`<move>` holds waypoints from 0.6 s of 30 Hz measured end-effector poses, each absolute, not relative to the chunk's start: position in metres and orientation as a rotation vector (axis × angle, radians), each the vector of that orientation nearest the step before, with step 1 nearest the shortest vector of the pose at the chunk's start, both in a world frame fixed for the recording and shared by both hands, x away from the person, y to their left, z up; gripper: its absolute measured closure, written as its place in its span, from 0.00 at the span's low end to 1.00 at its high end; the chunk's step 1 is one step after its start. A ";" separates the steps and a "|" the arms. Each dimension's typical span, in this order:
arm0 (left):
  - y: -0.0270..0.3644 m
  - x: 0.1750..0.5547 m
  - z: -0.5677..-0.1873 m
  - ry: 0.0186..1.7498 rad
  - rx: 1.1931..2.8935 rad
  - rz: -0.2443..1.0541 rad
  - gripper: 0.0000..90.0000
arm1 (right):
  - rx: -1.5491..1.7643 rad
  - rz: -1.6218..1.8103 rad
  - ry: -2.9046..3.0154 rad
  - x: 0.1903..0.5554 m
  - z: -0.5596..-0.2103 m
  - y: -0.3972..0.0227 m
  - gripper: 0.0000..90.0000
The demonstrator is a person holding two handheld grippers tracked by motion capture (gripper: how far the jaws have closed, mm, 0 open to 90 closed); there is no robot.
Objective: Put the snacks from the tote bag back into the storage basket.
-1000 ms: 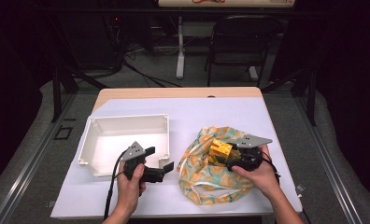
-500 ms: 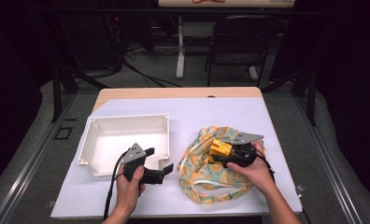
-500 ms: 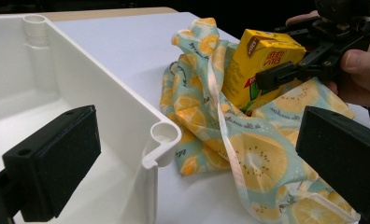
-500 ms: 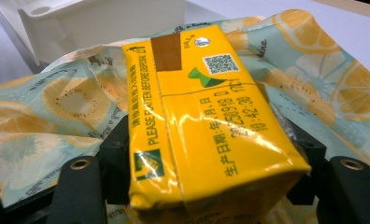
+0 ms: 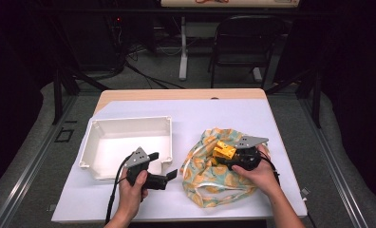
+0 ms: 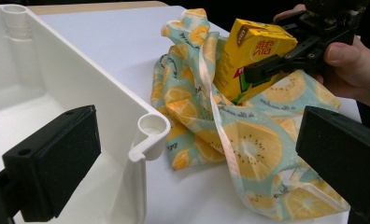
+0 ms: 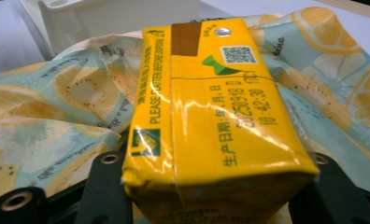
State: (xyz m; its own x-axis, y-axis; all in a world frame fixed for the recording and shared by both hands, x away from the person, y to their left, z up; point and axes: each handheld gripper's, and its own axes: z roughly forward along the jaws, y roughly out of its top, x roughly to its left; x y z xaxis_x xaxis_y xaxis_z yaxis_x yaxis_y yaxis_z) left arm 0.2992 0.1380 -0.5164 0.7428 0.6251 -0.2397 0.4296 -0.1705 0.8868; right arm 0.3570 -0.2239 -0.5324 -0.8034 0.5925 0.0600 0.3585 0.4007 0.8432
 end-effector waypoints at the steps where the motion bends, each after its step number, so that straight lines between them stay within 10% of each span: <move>1: 0.137 0.298 -0.518 0.835 1.793 0.232 0.00 | 0.836 1.350 2.412 0.357 -0.532 -0.224 0.56; 18: 0.128 0.294 -0.516 0.811 1.789 0.240 0.00 | 0.924 1.367 2.341 0.344 -0.500 -0.221 0.57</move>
